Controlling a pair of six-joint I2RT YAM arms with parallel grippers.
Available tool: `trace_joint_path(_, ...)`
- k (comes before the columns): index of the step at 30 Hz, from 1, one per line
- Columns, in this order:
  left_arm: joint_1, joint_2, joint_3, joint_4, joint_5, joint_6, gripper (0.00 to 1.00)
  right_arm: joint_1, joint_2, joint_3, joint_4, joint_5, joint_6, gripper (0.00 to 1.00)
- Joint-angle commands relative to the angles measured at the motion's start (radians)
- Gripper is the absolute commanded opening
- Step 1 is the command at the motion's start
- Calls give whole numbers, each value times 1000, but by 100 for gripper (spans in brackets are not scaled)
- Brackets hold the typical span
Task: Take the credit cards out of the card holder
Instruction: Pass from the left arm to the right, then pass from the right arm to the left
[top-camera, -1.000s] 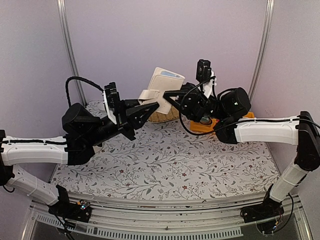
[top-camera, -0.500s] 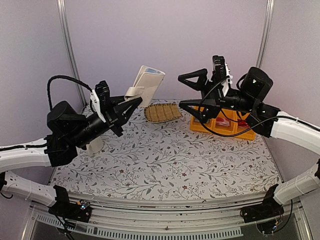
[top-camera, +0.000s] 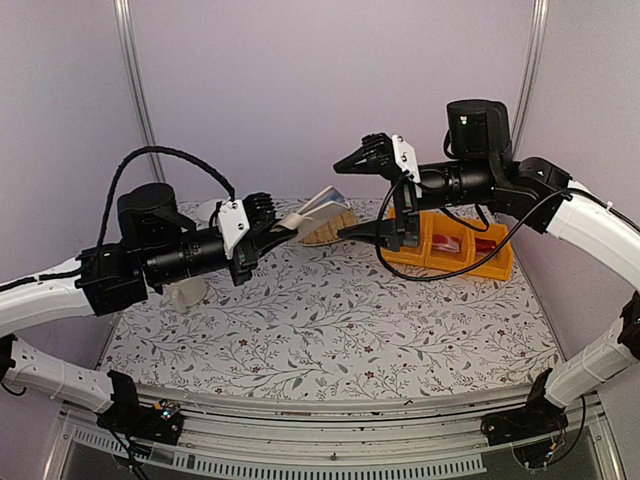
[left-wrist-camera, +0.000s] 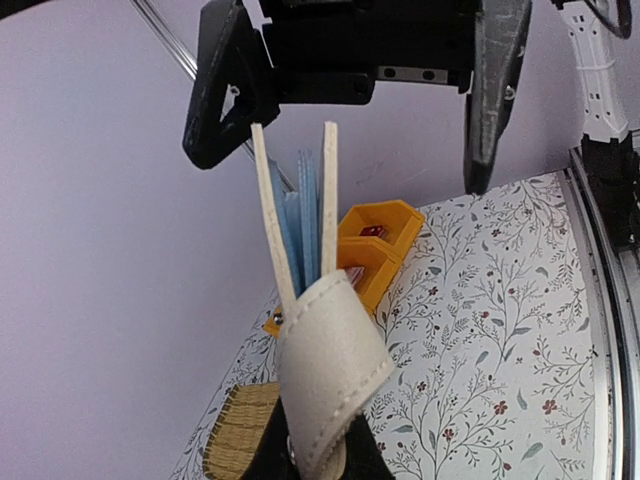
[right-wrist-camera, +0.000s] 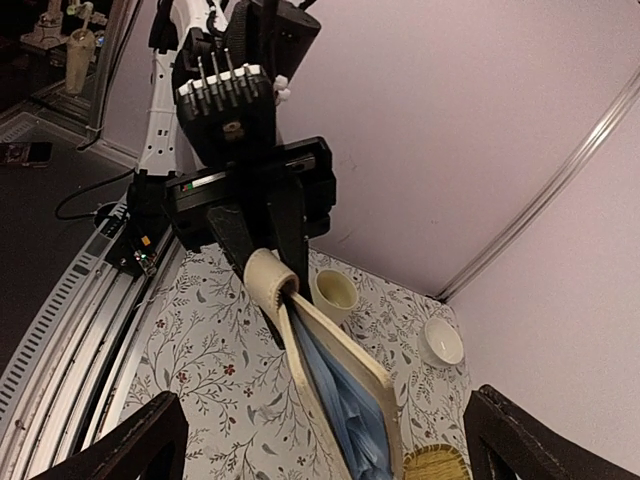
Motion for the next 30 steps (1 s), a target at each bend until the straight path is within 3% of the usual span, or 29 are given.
trace_joint_path(1, -7, 0, 29, -63, 34, 20, 0, 48, 39, 30, -148, 58, -82, 99)
trace_joint_path(4, -7, -2, 30, -79, 62, 32, 0, 62, 64, 41, -126, 142, -79, 97)
trace_joint_path(6, -8, -7, 29, -88, 89, 35, 0, 63, 86, 68, -137, 131, -83, 85)
trace_joint_path(9, -8, -23, 22, -92, 139, 34, 0, 62, 105, 100, -155, 102, -68, 47)
trace_joint_path(11, -7, -30, 17, -83, 144, 24, 0, 63, 101, 99, -162, 72, -70, 13)
trace_joint_path(12, -8, -31, 17, -82, 143, 19, 0, 64, 95, 91, -160, 61, -77, 3)
trace_joint_path(15, -6, -41, 10, -63, 148, -4, 0, 63, 61, 50, -149, 47, -116, 1)
trace_joint_path(16, -7, -52, 3, -44, 143, -22, 12, 62, 35, 19, -128, 46, -132, 1)
trace_joint_path(17, -4, -66, -13, -22, 140, -66, 43, 63, 10, -9, -109, 48, -160, 1)
trace_joint_path(18, 1, -80, -27, 0, 155, -94, 63, 62, -23, -42, -87, 49, -189, 2)
trace_joint_path(20, 24, -118, -68, 36, 234, -144, 81, 58, -96, -128, -25, 45, -322, 1)
trace_joint_path(23, 97, -150, -110, 79, 389, -254, 84, 47, -178, -253, 49, 74, -572, 1)
trace_joint_path(25, 155, -137, -89, 55, 467, -332, 83, 61, -187, -314, 82, 210, -777, 1)
trace_joint_path(28, 249, -62, 16, -44, 546, -435, 80, 88, -209, -464, 262, 450, -1128, 2)
trace_joint_path(30, 310, 17, 115, -121, 602, -498, 81, 93, -246, -539, 407, 487, -1312, 1)
